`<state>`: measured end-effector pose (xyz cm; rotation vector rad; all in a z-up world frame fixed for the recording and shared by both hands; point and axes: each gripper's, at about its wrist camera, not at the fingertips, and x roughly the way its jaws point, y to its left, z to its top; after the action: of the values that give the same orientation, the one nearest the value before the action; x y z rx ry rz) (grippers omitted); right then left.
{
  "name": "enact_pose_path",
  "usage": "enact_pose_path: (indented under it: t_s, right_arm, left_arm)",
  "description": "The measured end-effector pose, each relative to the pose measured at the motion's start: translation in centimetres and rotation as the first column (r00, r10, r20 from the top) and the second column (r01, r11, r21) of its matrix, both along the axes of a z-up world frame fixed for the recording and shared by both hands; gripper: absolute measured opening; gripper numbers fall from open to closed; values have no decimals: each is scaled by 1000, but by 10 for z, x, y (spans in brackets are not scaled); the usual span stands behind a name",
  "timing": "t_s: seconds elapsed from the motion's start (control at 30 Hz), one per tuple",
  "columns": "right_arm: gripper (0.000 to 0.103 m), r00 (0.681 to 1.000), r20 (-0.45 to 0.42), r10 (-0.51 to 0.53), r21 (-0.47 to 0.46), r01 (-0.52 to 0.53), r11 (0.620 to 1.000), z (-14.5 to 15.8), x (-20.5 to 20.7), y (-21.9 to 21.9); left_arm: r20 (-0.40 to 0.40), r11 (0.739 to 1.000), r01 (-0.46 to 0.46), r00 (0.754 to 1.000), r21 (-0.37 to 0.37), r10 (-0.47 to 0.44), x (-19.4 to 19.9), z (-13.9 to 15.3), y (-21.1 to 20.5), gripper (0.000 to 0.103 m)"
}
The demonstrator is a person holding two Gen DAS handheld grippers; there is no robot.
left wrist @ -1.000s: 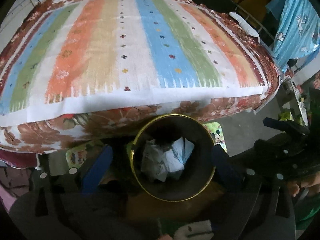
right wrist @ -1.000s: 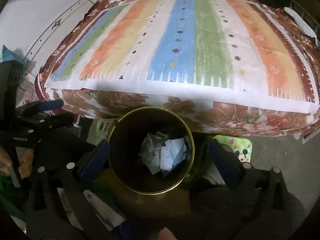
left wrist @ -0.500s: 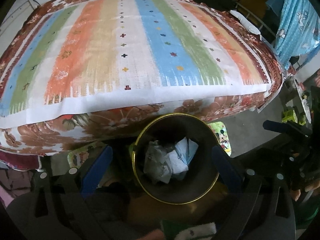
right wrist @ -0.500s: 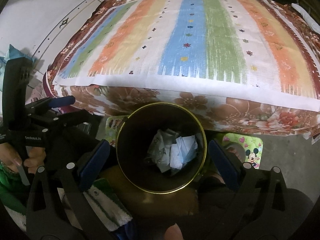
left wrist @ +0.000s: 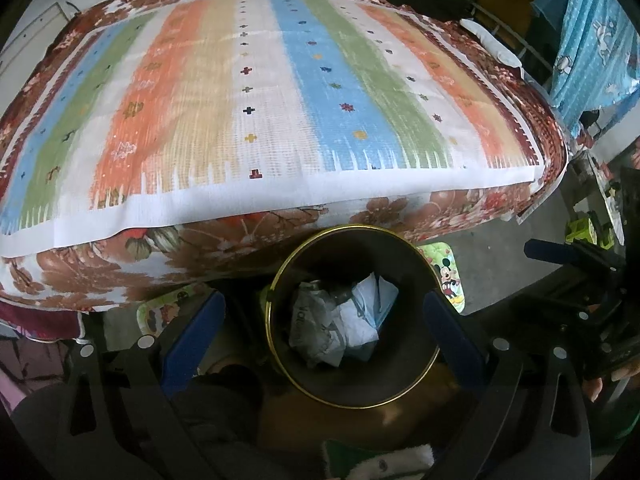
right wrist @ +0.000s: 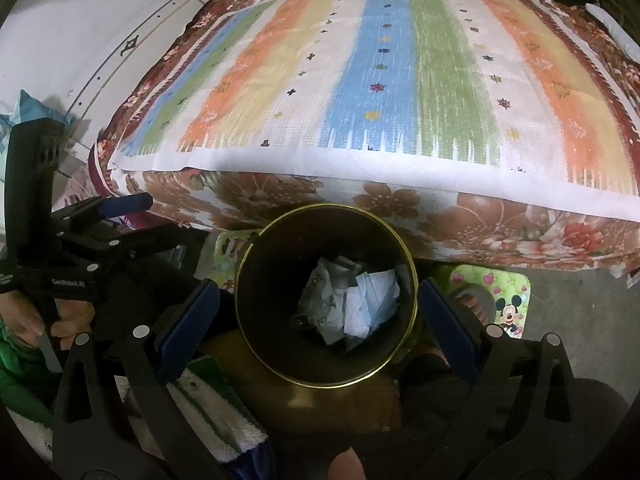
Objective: Collect trash
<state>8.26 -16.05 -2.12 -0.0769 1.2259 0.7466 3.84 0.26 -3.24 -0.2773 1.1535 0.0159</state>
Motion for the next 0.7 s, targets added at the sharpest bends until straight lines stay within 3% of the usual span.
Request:
enact_pose_path:
  t_s: [0.7]
  right_arm:
    - [94, 1000, -3, -6, -6, 6, 1000, -1, 0, 3]
  left_arm:
    - [-6, 1000, -10, 1000, -11, 10, 0, -2, -3, 97]
